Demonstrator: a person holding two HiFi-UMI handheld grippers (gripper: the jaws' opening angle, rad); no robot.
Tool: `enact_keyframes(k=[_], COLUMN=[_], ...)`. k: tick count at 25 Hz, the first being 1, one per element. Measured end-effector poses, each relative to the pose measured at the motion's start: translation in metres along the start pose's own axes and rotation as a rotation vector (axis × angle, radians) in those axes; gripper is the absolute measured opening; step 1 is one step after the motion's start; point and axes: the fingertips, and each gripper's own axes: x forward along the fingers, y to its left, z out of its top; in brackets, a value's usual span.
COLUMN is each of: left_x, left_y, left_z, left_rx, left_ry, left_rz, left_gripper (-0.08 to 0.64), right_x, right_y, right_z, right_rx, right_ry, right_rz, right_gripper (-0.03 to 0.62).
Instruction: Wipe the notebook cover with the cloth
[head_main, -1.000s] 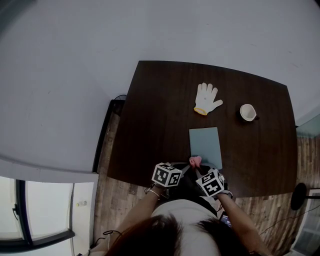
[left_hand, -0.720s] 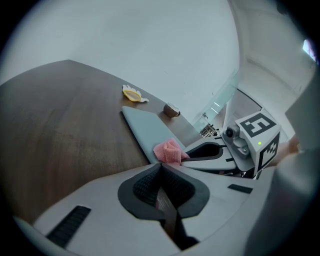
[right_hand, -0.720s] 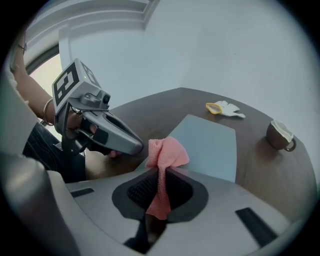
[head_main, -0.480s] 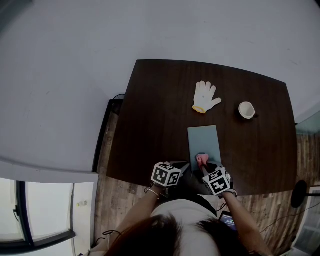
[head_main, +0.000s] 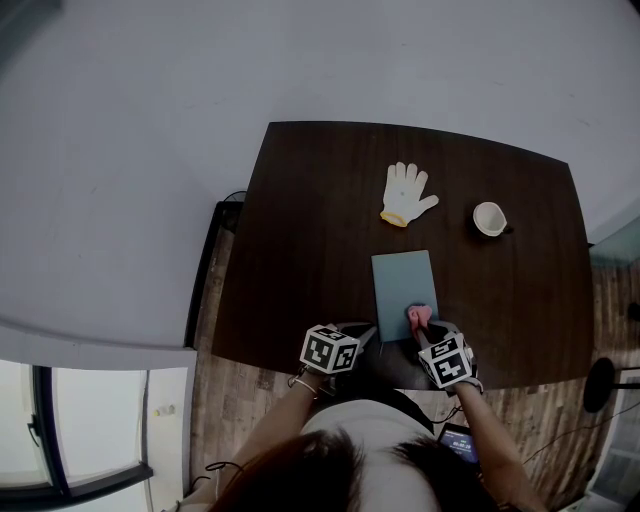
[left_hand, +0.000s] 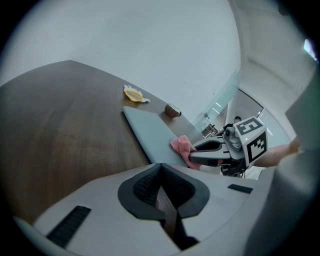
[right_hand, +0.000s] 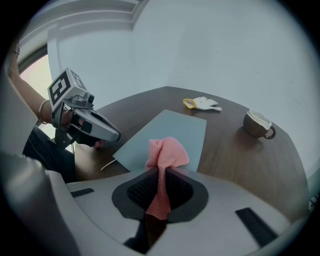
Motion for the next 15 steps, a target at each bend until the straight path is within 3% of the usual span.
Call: enact_keyframes(k=[15], left_x=[0.001], left_y=[-0.001], left_z=[-0.001], left_rx=[0.004], left_ry=[0.000], left_rz=[0.022], left_gripper=[0.018], right_x=[-0.014], right_y=[-0.036], right_z=[-0.019], right_rx=[0.053], right_ry=[0.008], right_rz=[-0.083], right_gripper=[0.040])
